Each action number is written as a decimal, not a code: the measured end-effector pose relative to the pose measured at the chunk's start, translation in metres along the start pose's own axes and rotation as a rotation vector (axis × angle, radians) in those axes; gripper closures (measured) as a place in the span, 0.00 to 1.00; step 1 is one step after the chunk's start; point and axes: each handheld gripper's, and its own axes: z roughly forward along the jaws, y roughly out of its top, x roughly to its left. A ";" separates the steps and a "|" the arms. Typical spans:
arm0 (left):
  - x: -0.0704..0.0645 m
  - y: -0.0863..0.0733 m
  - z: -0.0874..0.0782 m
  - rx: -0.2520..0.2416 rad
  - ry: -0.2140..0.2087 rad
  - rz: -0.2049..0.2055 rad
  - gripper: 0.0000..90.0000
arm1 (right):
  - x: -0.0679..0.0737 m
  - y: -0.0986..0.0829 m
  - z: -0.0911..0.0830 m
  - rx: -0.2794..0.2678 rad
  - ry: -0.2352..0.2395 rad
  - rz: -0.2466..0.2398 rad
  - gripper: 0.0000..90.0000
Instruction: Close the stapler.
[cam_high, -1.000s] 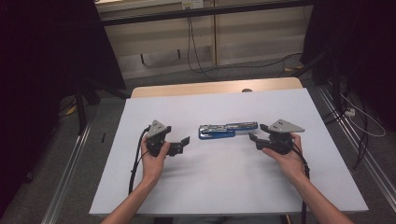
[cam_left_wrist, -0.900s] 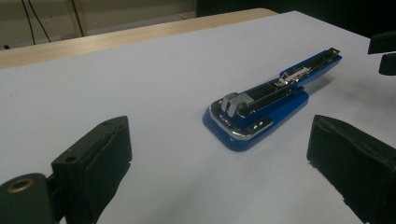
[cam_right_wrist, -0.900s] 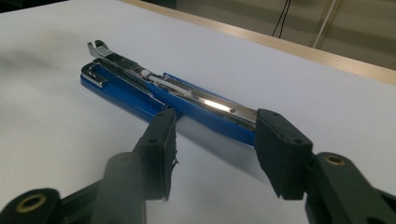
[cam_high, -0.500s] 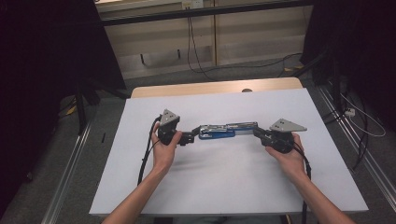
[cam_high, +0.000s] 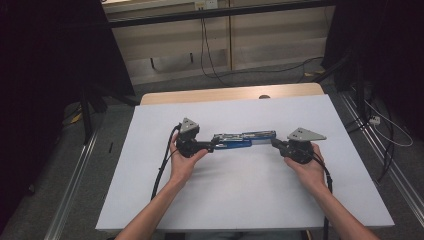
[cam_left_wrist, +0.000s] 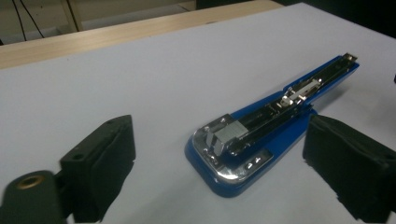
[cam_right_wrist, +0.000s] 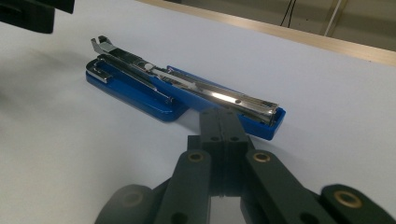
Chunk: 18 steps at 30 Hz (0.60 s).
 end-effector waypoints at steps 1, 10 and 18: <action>0.000 0.000 0.000 0.004 0.000 -0.005 0.20 | -0.001 0.000 0.000 0.000 -0.002 -0.001 1.00; -0.006 -0.001 0.002 0.028 -0.032 0.002 0.55 | -0.008 -0.003 -0.001 0.010 -0.024 0.025 1.00; -0.011 -0.003 0.006 0.049 -0.081 0.030 0.90 | -0.007 -0.003 0.001 0.033 -0.006 0.020 1.00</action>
